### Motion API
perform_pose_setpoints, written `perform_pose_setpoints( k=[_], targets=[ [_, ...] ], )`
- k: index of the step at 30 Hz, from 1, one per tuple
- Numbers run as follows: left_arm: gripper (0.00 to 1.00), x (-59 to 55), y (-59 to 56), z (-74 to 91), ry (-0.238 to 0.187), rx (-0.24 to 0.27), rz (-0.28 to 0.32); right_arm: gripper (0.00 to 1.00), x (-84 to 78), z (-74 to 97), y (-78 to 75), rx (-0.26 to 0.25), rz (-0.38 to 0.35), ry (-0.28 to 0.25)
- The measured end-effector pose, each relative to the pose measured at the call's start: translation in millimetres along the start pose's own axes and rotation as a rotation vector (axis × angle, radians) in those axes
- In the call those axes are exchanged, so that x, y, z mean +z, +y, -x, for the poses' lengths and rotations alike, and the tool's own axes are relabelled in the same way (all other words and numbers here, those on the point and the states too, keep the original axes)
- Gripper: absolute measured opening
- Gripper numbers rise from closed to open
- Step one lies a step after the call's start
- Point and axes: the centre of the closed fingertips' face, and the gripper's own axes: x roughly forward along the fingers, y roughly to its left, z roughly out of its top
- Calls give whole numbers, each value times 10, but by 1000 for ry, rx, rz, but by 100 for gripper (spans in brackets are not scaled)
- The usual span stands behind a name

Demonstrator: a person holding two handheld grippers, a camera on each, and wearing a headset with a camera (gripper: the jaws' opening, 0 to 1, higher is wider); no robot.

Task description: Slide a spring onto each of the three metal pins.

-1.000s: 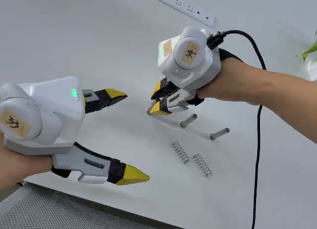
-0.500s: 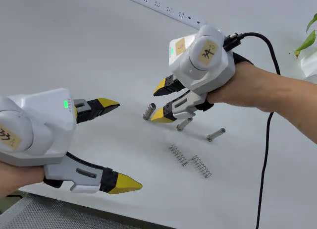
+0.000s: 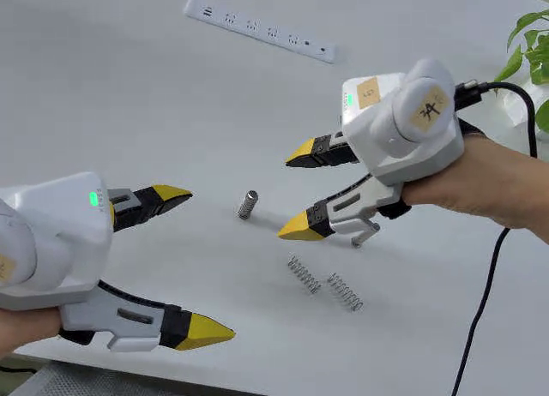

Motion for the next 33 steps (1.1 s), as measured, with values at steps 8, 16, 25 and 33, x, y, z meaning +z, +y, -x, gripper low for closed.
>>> perform_pose_setpoints(
  k=[8, 16, 25, 33],
  targets=[
    [95, 4, -29, 7, 24, -7, -16, 65, -197, 287, 62, -64, -70, -68],
    [96, 13, -40, 23, 46, -10, -32, 80, -397, 528, 186, -117, -141, -145],
    [95, 8, -79, 20, 87, -29, -61, 91, -734, 664, 378, -169, -235, -210],
    [91, 17, -194, -105, 145, -77, -118, 92, -996, 743, 472, -214, -309, -251]
  ],
)
